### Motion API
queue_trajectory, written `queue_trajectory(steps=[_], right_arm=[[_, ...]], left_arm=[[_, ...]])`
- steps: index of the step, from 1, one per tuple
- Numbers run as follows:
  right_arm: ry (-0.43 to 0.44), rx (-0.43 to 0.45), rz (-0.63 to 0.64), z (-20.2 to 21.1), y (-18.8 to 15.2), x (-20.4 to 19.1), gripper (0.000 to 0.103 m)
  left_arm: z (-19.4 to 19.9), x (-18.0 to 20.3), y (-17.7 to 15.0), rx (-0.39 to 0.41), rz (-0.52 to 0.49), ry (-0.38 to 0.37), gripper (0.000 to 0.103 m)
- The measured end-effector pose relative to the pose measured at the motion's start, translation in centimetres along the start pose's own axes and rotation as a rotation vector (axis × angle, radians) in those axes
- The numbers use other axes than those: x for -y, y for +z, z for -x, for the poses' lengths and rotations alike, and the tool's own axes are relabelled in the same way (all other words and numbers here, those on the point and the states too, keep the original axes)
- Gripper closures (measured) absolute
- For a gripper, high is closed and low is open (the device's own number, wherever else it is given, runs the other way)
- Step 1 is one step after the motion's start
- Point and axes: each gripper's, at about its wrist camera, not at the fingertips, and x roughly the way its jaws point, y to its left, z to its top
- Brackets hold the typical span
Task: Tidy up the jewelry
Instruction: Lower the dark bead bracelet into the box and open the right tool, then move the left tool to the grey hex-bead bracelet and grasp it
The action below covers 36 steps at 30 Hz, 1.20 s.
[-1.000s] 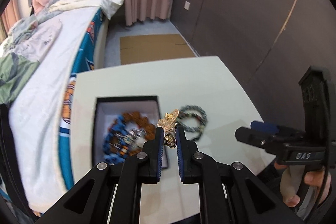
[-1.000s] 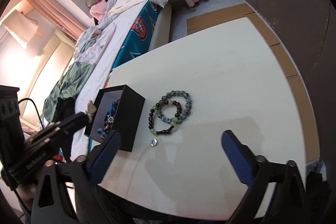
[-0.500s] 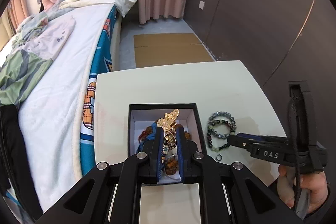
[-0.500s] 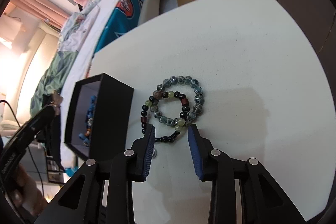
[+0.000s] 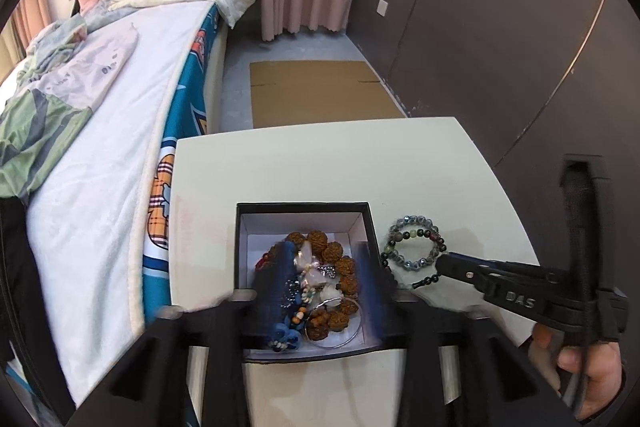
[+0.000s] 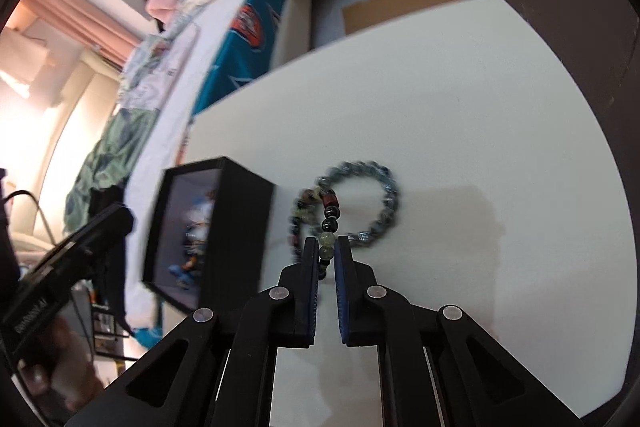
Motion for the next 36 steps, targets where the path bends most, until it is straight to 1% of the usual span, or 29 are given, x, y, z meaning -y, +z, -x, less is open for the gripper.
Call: queue_trajectory(steps=[1,2,10,16,21,25,28,29,30,31,32,33,34,36], right_arm=[[0.01,0.009,0.008,0.4,0.0,-0.3,0.093],[0.018,0.019,0.017,0.7,-0.1,-0.5,0.093],[0.071,0.11,0.081,3.3,0.0,-3.7,0.093],[0.135,0.164,0.116,4.3,0.0,-6.1,0.093],[0.167,0.204,0.155,4.7,0.0,-8.5,0.093],[0.183,0.223,0.186,4.5,-0.1,-9.8,0.093],[0.185,0.189,0.213,3.2,0.1,-10.9,0.092],[0.178,0.162,0.215,2.6,0.2,-11.3,0.089],[0.169,0.128,0.208,1.8,0.3,-11.6,0.078],[0.166,0.117,0.205,1.5,0.3,-11.7,0.062],[0.165,0.119,0.203,1.4,0.3,-11.7,0.054],[0.159,0.136,0.202,1.6,0.2,-11.6,0.044],[0.153,0.143,0.2,1.8,0.1,-11.5,0.039],[0.164,0.157,0.195,2.5,0.1,-11.2,0.039]], left_arm=[[0.4,-0.1,-0.2,0.016,0.004,0.001,0.038],[0.6,-0.2,-0.3,0.027,0.005,0.002,0.034],[2.0,-1.6,-1.2,0.037,0.013,0.015,0.033],[3.3,-3.0,-1.9,0.05,0.023,0.026,0.033],[4.2,-4.5,-2.4,0.057,0.041,0.038,0.033],[4.8,-5.6,-2.8,0.061,0.052,0.046,0.033],[5.4,-6.1,-3.0,0.064,0.053,0.053,0.033],[5.5,-6.2,-3.1,0.066,0.054,0.056,0.033],[5.7,-6.4,-3.1,0.066,0.056,0.059,0.033],[5.8,-6.4,-3.1,0.067,0.057,0.06,0.033],[5.9,-6.4,-3.2,0.068,0.058,0.06,0.033],[6.1,-6.4,-3.2,0.07,0.058,0.06,0.033],[6.2,-6.5,-3.2,0.071,0.056,0.06,0.033],[6.3,-6.3,-3.2,0.073,0.052,0.06,0.033]])
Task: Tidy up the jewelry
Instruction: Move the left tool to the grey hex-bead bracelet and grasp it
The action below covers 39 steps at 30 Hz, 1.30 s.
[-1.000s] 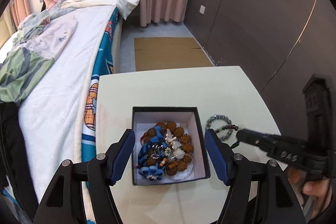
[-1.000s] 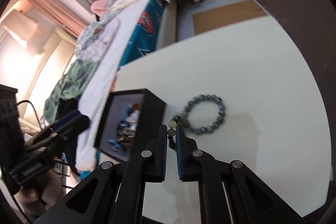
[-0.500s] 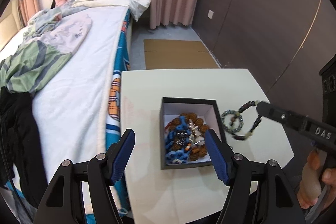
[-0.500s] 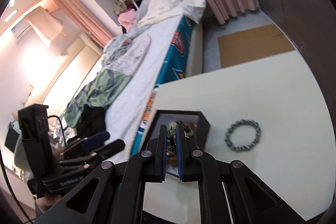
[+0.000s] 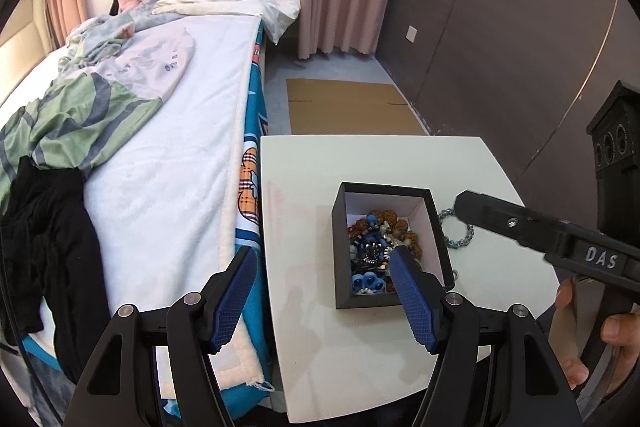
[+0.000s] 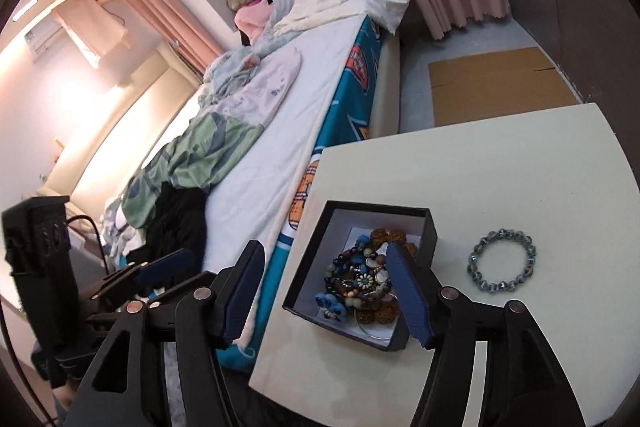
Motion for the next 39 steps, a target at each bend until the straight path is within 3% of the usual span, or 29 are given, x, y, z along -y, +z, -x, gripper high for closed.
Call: queue_trajectory(steps=[8,25,39], right_arm=[[-0.044,-0.003,-0.016,2.1,-0.7,2.3,0.038],[-0.143,0.018,-0.053,7.5,-2.4,8.7,0.038],[-0.197,0.04,-0.191,10.3,-3.5,15.1,0.038]], left_arm=[[-0.5,1.6,0.2,-0.004,-0.023,-0.023,0.033],[-3.3,8.7,0.5,-0.042,-0.128,-0.069,0.033],[-6.8,14.7,1.4,-0.105,-0.224,-0.105,0.033]])
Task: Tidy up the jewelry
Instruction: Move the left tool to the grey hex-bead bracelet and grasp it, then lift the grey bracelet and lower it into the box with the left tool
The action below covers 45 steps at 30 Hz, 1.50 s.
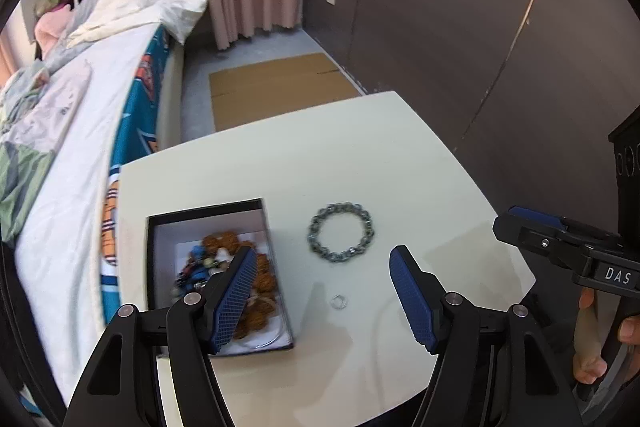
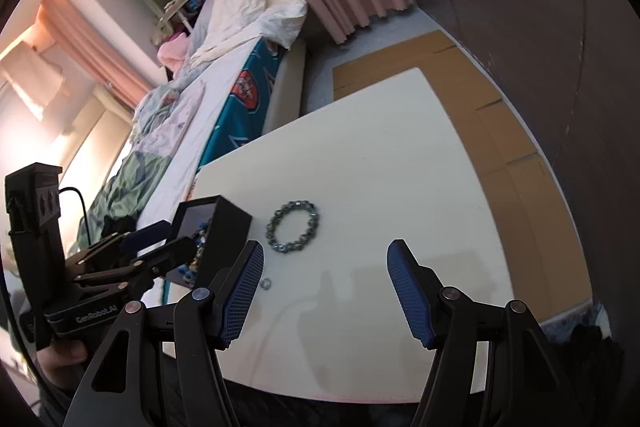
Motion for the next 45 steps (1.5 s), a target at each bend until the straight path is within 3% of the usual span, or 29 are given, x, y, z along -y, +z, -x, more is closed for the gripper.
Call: queue_trajectory(steps=[8,10,15,20,24,28,30,31,32,45], right_arm=[[-0.022,-0.013,-0.11,-0.4,0.3,3.5,0.038],[-0.018,-0.016,-0.132,-0.6,0.4,4.3,0.038],[-0.011,-0.03,-0.167,-1.3,0.6,5.4,0.038],[-0.035,-0.039,-0.18,-1.6,0.8,5.7,0.038],[-0.053,-0.042,-0.173,-1.7,0.9,5.7,0.038],[-0.081,-0.056,-0.172,-2.0,1.0,5.9,0.038],[-0.093,-0.061,-0.173,-2.2,1.1,5.9,0.038],[-0.097,-0.063,-0.175,-2.3,1.1,6.0,0.038],[-0.097,-0.066,-0.175,-2.4,1.1,6.0,0.038],[-0.043,-0.09,-0.094,-3.6,1.0,2.9,0.038]], left_arm=[[-3.7,2.6,1.2,-0.092,-0.056,-0.007,0.034],[-4.8,3.1,1.5,-0.126,-0.068,-0.015,0.041],[-7.6,4.2,2.1,-0.186,-0.087,0.002,0.043],[-9.9,4.8,2.4,-0.241,-0.093,0.009,0.055],[-11.2,4.8,2.4,-0.258,-0.095,0.038,0.057],[-12.6,4.5,1.9,-0.305,-0.077,0.027,0.074],[-12.5,4.8,1.9,-0.287,-0.097,0.034,0.078],[-12.5,4.8,2.0,-0.288,-0.101,0.038,0.09],[-12.4,4.7,2.1,-0.29,-0.096,0.041,0.093],[-6.2,2.9,3.2,-0.151,-0.068,0.012,0.093]])
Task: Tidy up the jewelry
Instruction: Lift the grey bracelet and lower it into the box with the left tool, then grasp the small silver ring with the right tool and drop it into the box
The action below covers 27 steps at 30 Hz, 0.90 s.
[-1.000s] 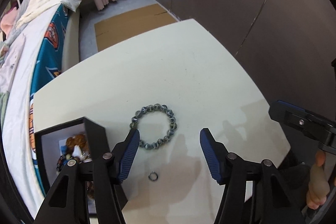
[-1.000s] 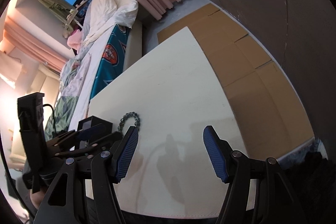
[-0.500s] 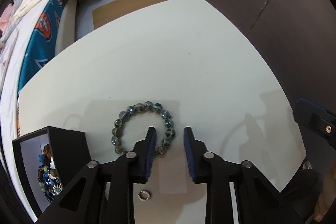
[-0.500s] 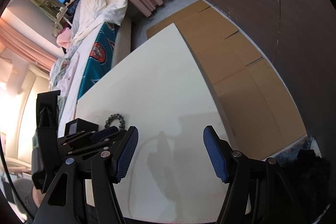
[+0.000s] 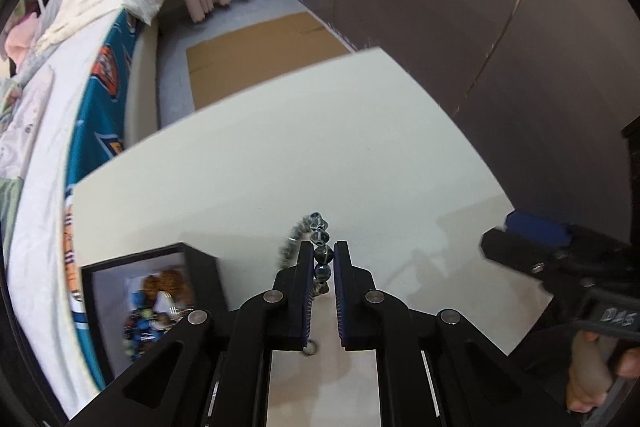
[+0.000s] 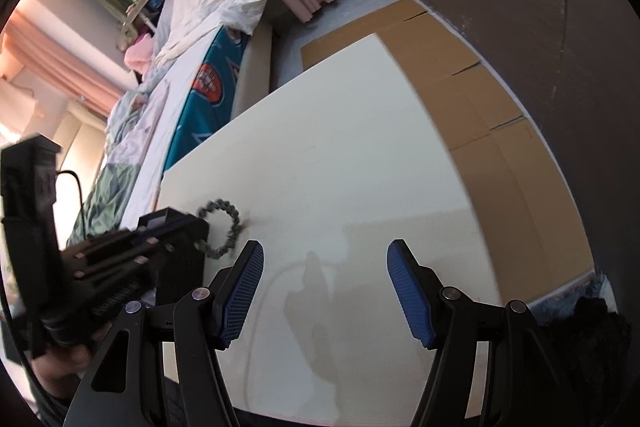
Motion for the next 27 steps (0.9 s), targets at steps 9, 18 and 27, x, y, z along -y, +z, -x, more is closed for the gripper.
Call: queue_trajectory(steps=[9,18,27], right_arm=[[0.015,-0.085,0.126,-2.7,-1.2,-4.1,0.05],[-0.014,-0.181,0.233,-5.8,-2.6,-7.8,0.065],[-0.054,-0.236,0.312,-8.4,-3.6,-10.5,0.078]], left_arm=[[5.8,-2.9,-0.9,0.111,0.043,0.007,0.093],[9.1,-6.5,-2.5,0.159,0.097,0.015,0.093],[10.2,-9.6,-4.3,0.173,0.143,0.036,0.093]])
